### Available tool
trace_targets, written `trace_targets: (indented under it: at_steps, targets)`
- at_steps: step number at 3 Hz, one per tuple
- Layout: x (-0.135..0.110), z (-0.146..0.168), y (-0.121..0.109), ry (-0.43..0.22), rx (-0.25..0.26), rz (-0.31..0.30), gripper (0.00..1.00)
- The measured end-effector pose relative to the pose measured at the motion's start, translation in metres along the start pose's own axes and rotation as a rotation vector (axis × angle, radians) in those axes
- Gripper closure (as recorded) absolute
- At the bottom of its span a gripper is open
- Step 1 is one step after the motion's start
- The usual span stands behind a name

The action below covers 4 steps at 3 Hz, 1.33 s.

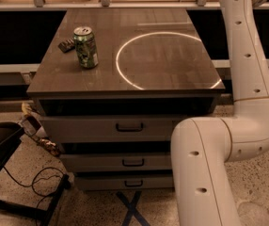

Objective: Move paper bowl near green can

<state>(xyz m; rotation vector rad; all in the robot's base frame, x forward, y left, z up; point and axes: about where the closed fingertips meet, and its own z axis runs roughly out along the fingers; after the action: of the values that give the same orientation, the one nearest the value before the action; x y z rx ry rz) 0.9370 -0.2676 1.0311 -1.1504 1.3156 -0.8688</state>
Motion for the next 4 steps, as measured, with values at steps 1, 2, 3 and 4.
trace_targets:
  at_steps: [1,2,3,4]
  targets:
    - [0.0,-0.005,0.004,0.008,-0.039,-0.017,1.0]
    - [0.003,-0.017,0.004,0.042,-0.087,-0.068,1.0]
    - [0.009,-0.037,0.007,0.098,-0.163,-0.156,1.0]
    - [0.01,-0.049,0.009,0.123,-0.203,-0.204,1.0]
